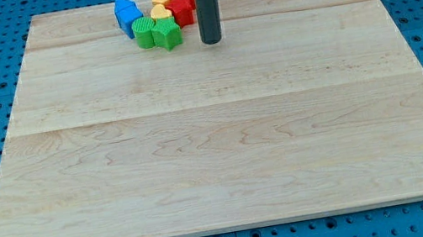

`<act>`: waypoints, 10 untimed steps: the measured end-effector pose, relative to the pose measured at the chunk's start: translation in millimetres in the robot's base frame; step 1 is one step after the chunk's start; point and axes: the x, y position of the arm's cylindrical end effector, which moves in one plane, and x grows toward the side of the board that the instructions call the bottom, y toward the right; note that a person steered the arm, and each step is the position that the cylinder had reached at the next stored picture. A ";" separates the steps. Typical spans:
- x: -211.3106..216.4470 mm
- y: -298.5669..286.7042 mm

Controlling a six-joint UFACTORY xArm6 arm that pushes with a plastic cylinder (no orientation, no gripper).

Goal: Move the red circle left a bit

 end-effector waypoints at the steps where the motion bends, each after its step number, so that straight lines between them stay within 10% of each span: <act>1: 0.0 0.0; 4: -14.6 12.5; 6: -121.3 60.9; 10: -121.7 23.5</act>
